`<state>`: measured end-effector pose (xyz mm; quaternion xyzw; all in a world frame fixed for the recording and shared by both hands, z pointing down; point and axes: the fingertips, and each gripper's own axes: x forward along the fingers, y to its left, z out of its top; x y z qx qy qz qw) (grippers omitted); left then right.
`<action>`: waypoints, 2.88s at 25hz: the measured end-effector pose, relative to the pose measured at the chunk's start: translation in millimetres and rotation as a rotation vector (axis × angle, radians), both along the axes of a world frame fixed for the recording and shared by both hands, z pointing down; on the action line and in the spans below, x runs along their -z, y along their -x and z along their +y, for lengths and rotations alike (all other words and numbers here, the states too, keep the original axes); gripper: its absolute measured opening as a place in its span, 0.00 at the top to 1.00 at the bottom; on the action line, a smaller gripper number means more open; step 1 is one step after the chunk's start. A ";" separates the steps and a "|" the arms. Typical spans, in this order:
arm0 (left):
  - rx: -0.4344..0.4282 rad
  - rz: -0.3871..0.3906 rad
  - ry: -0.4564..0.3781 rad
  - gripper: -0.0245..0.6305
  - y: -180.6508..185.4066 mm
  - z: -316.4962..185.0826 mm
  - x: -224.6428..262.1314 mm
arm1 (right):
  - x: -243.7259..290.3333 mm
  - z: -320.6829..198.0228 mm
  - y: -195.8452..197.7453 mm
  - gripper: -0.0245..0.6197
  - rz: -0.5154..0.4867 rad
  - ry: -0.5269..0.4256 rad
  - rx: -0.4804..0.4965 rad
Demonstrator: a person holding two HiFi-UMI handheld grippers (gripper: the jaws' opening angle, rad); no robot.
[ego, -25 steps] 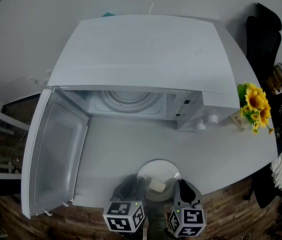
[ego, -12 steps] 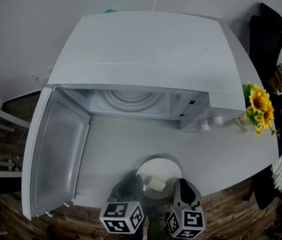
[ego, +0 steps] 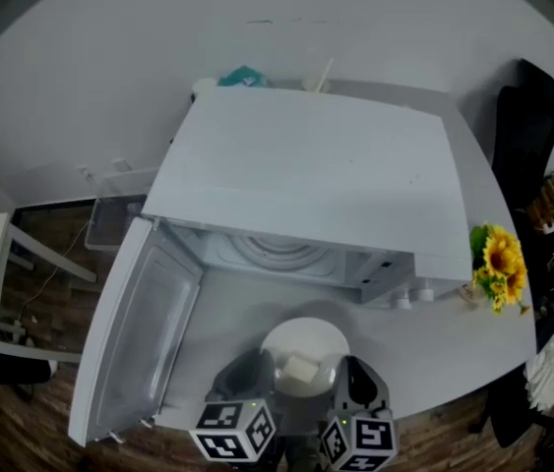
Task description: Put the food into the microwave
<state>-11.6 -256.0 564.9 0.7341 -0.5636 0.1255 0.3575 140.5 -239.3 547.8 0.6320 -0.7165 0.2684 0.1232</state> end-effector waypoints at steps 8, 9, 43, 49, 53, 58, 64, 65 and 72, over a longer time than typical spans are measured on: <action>0.059 0.017 -0.070 0.88 24.1 -51.0 31.7 | 34.3 -59.3 21.8 0.91 -0.007 -0.077 0.027; 0.066 0.018 -0.079 0.88 26.8 -57.1 35.6 | 37.3 -66.2 24.4 0.91 -0.009 -0.086 0.030; 0.193 0.062 -0.167 0.88 61.2 -182.7 29.7 | 46.0 -202.2 54.1 0.91 -0.044 -0.191 -0.036; 0.203 0.050 -0.175 0.88 61.3 -201.1 24.9 | 42.5 -217.4 55.4 0.91 0.024 -0.210 -0.074; 0.196 0.023 -0.185 0.88 59.1 -208.7 22.8 | 34.5 -222.5 53.2 0.91 0.030 -0.197 -0.089; 0.194 -0.002 -0.193 0.88 56.6 -218.7 19.5 | 29.5 -230.4 51.4 0.91 0.060 -0.185 -0.102; 0.200 -0.028 -0.186 0.88 57.1 -226.4 12.8 | 24.4 -235.8 53.0 0.91 0.088 -0.180 -0.105; 0.200 -0.031 -0.186 0.88 57.0 -227.3 12.1 | 24.1 -236.6 53.1 0.91 0.092 -0.181 -0.105; 0.199 -0.044 -0.164 0.88 55.6 -229.6 3.6 | 21.8 -243.5 54.5 0.91 0.146 -0.174 -0.092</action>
